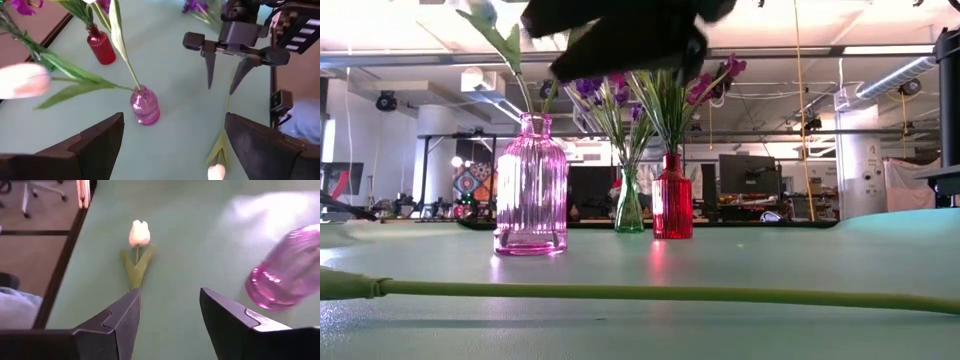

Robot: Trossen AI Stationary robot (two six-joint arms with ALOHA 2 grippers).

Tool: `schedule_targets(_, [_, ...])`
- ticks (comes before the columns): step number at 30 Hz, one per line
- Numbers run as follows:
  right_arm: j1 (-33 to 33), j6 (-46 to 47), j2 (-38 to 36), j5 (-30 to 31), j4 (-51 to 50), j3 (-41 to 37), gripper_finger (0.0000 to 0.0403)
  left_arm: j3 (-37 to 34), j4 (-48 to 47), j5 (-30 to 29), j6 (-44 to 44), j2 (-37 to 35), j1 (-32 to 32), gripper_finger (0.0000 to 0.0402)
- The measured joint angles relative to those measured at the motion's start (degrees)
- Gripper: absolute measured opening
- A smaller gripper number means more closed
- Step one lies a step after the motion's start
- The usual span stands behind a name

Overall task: Sort flowers into vase by color
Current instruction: Put the white flower into the purple vase

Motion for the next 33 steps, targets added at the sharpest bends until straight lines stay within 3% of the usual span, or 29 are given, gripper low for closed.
schedule_targets(3, [0.00,-1.55,3.30,-1.25,4.94,0.07,0.0211,-0.02,-2.30,-0.33,-3.14,1.20,-1.20,0.0335])
schedule_targets(11, [-0.28,-1.45,11.36,-3.17,4.63,6.34,0.0279,-0.03,-4.82,0.00,-7.37,3.73,-2.98,0.0335])
schedule_targets(16, [-0.37,-1.85,17.39,-5.63,3.45,12.97,0.0283,-0.03,-5.50,0.02,-8.32,5.15,-3.52,0.0335])
schedule_targets(25, [-1.27,0.13,22.97,-5.81,-14.06,24.42,0.0214,-0.03,-5.74,0.01,-9.13,6.92,-3.60,0.0335])
schedule_targets(33, [-1.53,0.09,23.48,-7.67,-17.28,27.11,0.0116,-0.03,-5.84,-0.01,-9.23,7.79,-3.62,0.0335])
